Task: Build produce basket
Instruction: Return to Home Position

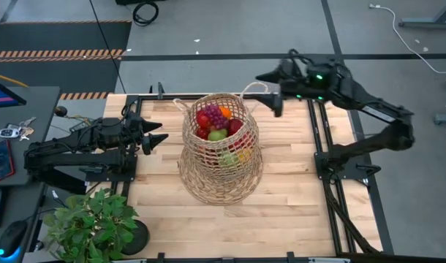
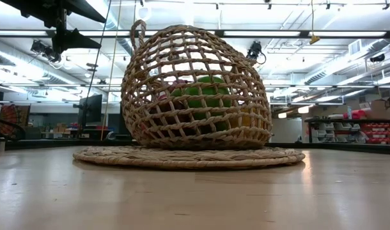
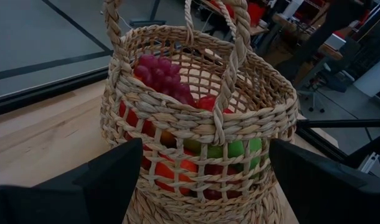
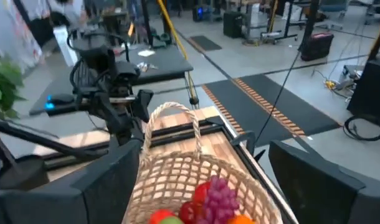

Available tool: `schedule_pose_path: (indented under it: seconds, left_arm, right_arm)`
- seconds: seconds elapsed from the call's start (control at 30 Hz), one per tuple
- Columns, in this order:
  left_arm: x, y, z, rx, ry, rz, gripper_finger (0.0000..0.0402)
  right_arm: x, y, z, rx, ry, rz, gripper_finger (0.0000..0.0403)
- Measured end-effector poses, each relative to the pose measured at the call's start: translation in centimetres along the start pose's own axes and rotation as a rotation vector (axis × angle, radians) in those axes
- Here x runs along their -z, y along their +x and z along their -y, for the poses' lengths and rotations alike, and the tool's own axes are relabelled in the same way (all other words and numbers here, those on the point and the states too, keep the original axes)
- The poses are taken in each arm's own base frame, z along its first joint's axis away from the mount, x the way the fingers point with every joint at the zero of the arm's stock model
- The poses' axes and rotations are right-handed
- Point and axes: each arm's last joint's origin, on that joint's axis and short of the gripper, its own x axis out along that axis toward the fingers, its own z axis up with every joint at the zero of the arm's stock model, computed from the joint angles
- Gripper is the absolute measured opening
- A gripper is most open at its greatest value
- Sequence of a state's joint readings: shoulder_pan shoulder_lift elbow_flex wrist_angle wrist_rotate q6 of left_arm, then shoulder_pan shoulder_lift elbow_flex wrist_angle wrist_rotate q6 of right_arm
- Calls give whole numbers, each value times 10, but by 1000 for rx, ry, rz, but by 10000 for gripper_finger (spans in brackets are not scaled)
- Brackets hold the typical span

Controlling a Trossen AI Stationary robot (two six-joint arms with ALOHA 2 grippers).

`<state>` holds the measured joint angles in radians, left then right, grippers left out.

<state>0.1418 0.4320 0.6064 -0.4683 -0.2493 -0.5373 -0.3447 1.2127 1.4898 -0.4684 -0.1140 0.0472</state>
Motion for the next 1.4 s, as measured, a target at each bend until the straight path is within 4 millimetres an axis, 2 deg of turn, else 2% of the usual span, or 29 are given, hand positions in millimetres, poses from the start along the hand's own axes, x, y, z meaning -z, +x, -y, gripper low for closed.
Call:
schedule_pose_path:
  seconds: [0.17,0.33,0.5,0.73,0.9,1.13,1.27,1.4]
  left_arm:
    - [0,0,0,0,0,0,357]
    - [0,0,0,0,0,0,357]
    - [0,0,0,0,0,0,357]
    - [0,0,0,-1,0,0,357]
    - [0,0,0,0,0,0,357]
    - [0,0,0,0,0,0,357]
    - [0,0,0,0,0,0,357]
    - [0,0,0,0,0,-1,357]
  right_arm:
    - [24,-39,-3,1,99,107,350]
    - [55,-68,-6,-38,216,263,348]
    - [99,-83,-6,-78,335,360,348]
    - [155,-102,-3,-39,452,407,348]
    - [187,-113,-3,-61,522,427,348]
    - [221,-122,-2,-111,621,479,348]
    - [241,-121,-1,-130,672,484,348]
    - [260,-109,0,-149,732,434,348]
